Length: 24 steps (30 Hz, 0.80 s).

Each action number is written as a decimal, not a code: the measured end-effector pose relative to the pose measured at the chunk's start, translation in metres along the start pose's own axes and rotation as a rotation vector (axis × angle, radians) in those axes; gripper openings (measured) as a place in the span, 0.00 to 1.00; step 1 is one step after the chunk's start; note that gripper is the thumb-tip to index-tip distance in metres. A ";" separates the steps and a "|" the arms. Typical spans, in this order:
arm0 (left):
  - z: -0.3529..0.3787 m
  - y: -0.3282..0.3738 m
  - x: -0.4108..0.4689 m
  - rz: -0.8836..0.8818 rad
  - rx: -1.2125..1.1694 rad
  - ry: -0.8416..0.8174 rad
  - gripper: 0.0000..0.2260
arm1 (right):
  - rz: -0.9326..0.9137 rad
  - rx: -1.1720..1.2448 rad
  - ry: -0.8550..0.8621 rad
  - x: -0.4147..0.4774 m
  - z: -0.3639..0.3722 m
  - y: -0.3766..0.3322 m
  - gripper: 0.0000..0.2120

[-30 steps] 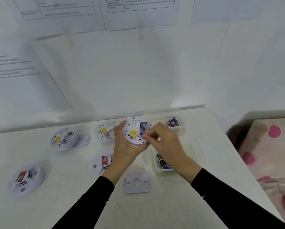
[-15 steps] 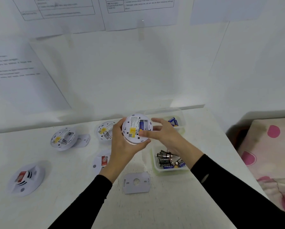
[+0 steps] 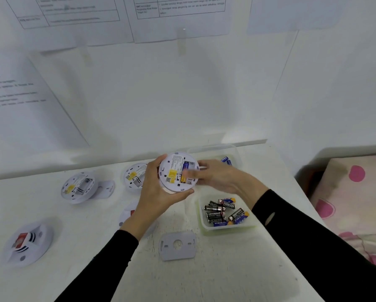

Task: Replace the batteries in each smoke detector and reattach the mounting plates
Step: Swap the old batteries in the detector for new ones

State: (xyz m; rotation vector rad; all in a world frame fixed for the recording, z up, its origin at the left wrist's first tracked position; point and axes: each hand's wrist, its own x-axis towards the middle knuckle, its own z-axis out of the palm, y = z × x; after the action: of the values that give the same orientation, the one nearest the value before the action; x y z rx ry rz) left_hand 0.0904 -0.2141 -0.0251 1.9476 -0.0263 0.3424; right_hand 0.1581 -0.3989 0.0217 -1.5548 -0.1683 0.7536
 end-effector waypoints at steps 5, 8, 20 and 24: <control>-0.004 -0.004 0.000 -0.045 -0.063 0.007 0.48 | -0.091 -0.816 0.411 0.043 -0.070 -0.001 0.12; -0.002 -0.004 -0.001 -0.056 -0.065 -0.005 0.47 | 0.025 -1.247 0.243 0.062 -0.090 0.013 0.15; -0.006 -0.011 0.003 -0.056 -0.065 0.015 0.48 | -0.532 -0.376 0.519 0.024 -0.038 -0.001 0.07; 0.000 -0.010 0.005 -0.036 -0.050 0.028 0.48 | -0.589 -0.219 0.445 -0.013 0.010 -0.003 0.08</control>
State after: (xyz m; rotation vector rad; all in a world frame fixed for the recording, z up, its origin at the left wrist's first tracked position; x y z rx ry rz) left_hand 0.0967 -0.2097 -0.0330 1.8916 0.0187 0.3422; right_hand 0.1436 -0.3970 0.0294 -1.7195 -0.3654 -0.0802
